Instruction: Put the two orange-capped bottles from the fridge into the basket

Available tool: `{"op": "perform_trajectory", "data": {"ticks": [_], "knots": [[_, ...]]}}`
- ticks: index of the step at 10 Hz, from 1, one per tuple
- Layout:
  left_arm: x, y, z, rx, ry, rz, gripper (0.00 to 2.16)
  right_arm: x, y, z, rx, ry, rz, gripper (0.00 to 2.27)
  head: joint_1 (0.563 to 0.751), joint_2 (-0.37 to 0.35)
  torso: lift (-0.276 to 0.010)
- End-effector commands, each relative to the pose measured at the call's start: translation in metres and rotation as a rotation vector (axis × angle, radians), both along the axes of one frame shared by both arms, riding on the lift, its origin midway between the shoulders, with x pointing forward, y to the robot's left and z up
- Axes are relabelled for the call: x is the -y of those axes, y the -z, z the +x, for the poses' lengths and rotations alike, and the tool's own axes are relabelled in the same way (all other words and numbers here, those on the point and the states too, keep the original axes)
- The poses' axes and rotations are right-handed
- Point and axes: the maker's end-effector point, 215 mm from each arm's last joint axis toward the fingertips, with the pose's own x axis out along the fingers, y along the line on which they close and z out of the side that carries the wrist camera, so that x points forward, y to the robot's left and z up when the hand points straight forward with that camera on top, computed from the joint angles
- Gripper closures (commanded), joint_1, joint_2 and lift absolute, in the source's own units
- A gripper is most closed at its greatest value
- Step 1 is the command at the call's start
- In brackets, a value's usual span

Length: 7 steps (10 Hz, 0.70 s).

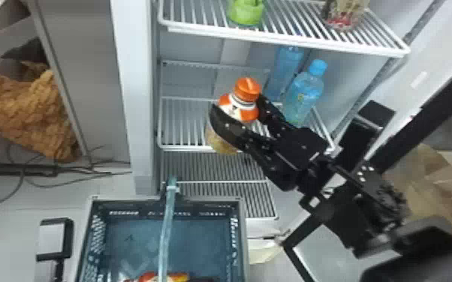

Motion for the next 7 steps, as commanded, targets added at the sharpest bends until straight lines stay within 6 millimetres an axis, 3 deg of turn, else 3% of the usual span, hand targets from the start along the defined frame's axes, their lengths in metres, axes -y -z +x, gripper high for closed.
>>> {"op": "perform_trajectory", "data": {"ticks": [1, 2, 3, 5, 7], "knots": [[-0.001, 0.001, 0.000, -0.002, -0.001, 0.001, 1.20, 0.000, -0.007, -0.021, -0.050, -0.020, -0.031, 0.80, 0.695, -0.243, -0.235], [-0.001, 0.000, 0.003, 0.009, -0.011, -0.002, 1.20, -0.004, -0.015, -0.040, -0.086, -0.033, -0.064, 0.80, 0.695, -0.249, -0.235], [-0.001, 0.000, 0.003, 0.010, -0.007, 0.000, 1.20, -0.007, -0.010, -0.054, -0.147, -0.051, -0.082, 0.80, 0.695, -0.252, -0.235], [0.000, 0.000, 0.002, 0.011, -0.003, 0.001, 1.20, -0.013, 0.039, -0.077, -0.349, -0.121, -0.086, 0.80, 0.695, -0.251, -0.235], [-0.001, 0.000, 0.002, 0.009, -0.005, 0.002, 1.20, -0.007, 0.055, -0.085, -0.416, -0.119, -0.087, 0.80, 0.695, -0.257, -0.235]]}}
